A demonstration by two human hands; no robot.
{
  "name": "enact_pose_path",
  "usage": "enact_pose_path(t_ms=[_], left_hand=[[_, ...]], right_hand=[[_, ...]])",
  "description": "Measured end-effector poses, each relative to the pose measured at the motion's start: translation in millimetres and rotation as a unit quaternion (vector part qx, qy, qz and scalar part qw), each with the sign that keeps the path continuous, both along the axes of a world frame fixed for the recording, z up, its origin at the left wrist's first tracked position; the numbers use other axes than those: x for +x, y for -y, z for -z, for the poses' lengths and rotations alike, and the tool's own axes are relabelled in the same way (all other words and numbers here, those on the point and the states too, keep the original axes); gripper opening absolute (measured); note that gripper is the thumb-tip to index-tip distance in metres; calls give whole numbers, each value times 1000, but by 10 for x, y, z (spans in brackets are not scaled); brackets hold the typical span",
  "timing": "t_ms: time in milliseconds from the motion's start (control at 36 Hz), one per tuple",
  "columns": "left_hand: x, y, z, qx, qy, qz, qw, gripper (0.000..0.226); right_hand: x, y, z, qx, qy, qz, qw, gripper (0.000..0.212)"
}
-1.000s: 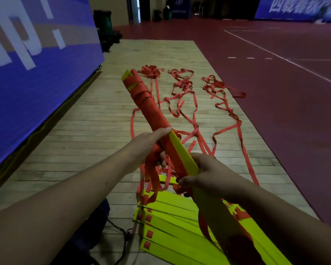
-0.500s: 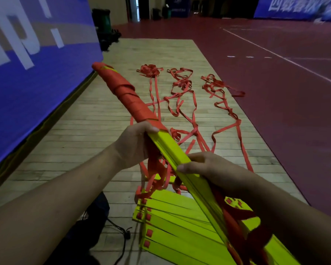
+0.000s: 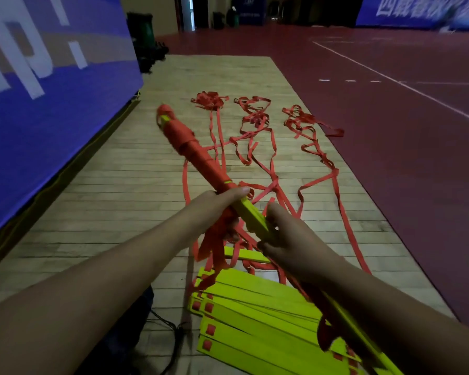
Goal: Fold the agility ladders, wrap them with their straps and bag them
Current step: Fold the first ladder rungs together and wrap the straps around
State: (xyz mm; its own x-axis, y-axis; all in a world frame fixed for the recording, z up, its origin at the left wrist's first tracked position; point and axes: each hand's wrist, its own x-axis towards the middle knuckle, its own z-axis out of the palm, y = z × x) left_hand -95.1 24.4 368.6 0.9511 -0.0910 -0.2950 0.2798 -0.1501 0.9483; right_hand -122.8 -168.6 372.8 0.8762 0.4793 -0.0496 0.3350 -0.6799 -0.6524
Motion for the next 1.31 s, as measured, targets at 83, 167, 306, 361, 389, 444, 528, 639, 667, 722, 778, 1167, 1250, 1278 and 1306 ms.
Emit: enact_pose_path(t_ms=[83, 167, 306, 361, 389, 444, 528, 639, 667, 722, 778, 1167, 1250, 1278, 1306], left_hand=[[23, -27, -25, -30, 14, -44, 998, 40], [13, -69, -99, -67, 42, -43, 996, 32], [-44, -105, -162, -178, 51, -7, 983, 17], [-45, -135, -163, -198, 44, 2, 979, 27], [-36, -158, -170, -202, 41, 6, 979, 31], [-23, -212, -202, -179, 30, 31, 983, 39], [24, -285, -185, -62, 14, 79, 995, 57], [29, -226, -119, 69, 6, 98, 993, 66], [22, -183, -108, 74, 6, 92, 993, 64], [13, -88, -78, 80, 19, 75, 994, 59], [6, -17, -27, 108, 40, 63, 991, 57], [170, 98, 1, -28, 35, -67, 997, 48], [175, 103, -11, -8, 42, -72, 997, 54], [171, 108, -18, -18, 42, -70, 996, 52], [174, 112, -30, -31, 42, -67, 996, 47]], right_hand=[[10, 9, -65, 79, -55, 17, 995, 27], [55, 52, -119, 158, -173, 73, 969, 53], [61, 114, -105, 170, -295, 15, 940, 61], [38, 114, -142, 180, -302, 0, 936, 48], [33, 114, -173, 180, -295, -3, 938, 47], [36, 121, -211, 186, -281, -8, 942, 48], [46, 143, -209, 199, -253, -7, 947, 45], [36, 133, -129, 212, -235, 27, 948, 42], [29, 125, -109, 211, -232, 41, 949, 39], [14, 102, -76, 179, -199, 47, 962, 35], [15, 86, -47, 106, -124, 40, 986, 30], [86, -101, -60, -6, -4, 44, 999, 29], [125, -111, -87, 32, -38, 49, 998, 32], [139, -103, -101, 56, -61, 53, 995, 34], [156, -83, -115, 80, -89, 59, 991, 37]])
